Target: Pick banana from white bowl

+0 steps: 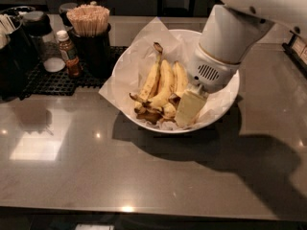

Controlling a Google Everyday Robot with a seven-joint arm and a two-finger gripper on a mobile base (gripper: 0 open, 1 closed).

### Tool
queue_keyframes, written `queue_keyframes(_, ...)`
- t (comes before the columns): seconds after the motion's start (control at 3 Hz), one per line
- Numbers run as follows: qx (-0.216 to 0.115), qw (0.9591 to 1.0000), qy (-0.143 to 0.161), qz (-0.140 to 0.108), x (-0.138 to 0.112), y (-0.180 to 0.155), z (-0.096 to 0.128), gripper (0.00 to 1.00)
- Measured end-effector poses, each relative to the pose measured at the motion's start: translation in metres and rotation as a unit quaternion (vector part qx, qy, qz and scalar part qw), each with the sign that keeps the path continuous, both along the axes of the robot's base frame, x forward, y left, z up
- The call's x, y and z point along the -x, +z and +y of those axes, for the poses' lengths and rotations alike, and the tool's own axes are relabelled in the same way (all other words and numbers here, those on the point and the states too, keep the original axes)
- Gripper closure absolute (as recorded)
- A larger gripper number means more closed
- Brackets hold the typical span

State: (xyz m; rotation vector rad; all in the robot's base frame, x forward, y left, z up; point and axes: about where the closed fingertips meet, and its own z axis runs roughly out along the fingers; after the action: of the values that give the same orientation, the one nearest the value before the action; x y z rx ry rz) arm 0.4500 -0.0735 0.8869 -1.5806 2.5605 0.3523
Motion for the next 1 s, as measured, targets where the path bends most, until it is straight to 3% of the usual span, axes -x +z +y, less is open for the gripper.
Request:
queue_keyframes(0.33,-0.052,0.9983,0.003,-0.026,-0.004,0.014,-0.008,1.00)
queue_keyframes(0.67,-0.104,0.9932,0.019,-0.049,-0.009,0.033,-0.011,1.00)
queue_keyframes(1.0,-0.172,0.9811,0.050,-0.072,-0.014,0.053,-0.013,1.00)
